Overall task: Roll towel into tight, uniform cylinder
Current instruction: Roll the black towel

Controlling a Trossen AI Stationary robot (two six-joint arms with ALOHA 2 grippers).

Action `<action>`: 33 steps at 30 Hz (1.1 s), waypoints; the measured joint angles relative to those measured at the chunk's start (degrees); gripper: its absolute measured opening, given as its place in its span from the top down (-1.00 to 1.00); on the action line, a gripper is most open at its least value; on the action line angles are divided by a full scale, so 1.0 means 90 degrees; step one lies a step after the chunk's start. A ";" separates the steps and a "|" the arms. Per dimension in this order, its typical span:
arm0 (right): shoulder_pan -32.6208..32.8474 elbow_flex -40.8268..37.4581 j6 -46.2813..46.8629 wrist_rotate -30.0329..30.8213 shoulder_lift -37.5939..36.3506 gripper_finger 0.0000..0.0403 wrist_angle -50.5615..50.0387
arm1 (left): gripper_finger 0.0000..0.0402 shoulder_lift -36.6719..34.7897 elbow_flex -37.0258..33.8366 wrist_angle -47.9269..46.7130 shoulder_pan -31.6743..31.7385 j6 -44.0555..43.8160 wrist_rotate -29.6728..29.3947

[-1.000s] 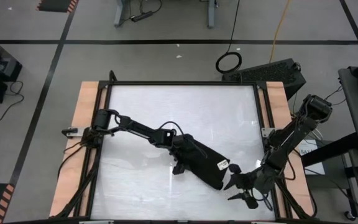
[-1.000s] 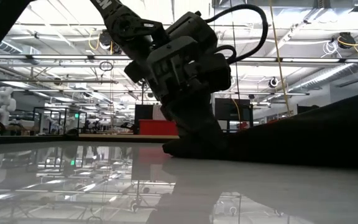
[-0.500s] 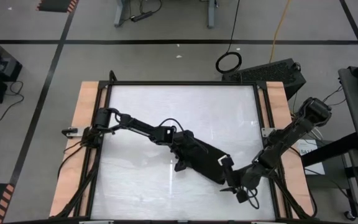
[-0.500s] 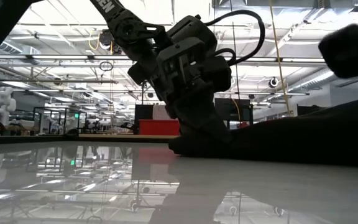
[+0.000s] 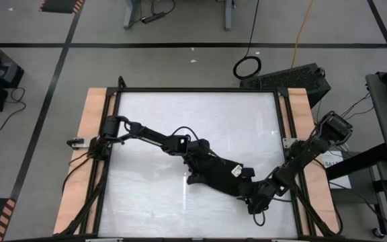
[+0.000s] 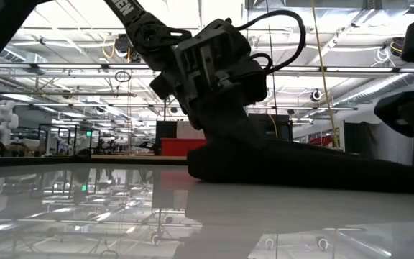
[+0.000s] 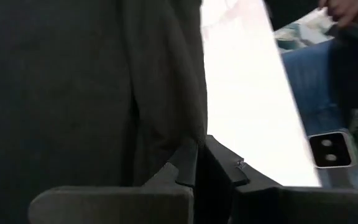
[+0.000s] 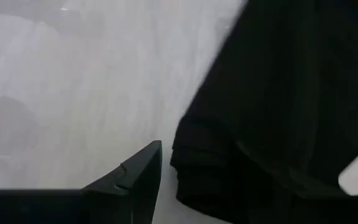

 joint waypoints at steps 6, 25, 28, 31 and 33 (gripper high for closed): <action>0.0029 0.0016 0.0511 0.0352 0.0269 0.07 0.0044 | 0.92 -0.0002 0.0002 0.0017 0.0042 -0.0163 0.0516; 0.0071 -0.0005 0.2862 -0.0132 -0.0655 0.90 0.0209 | 0.92 -0.0015 0.0019 -0.0291 0.0035 -0.1151 0.1635; -0.0064 -0.0273 0.3714 -0.0383 -0.0789 0.96 0.0360 | 0.92 -0.0015 0.0019 -0.0208 0.0030 -0.1327 0.1787; -0.0151 -0.0789 0.4582 -0.0504 -0.0901 0.97 0.1094 | 0.92 -0.0015 0.0016 -0.0141 0.0035 -0.1491 0.1874; -0.0196 -0.1229 0.5080 -0.0515 -0.0929 0.96 0.1842 | 0.92 -0.0015 0.0016 -0.0126 0.0030 -0.1597 0.1875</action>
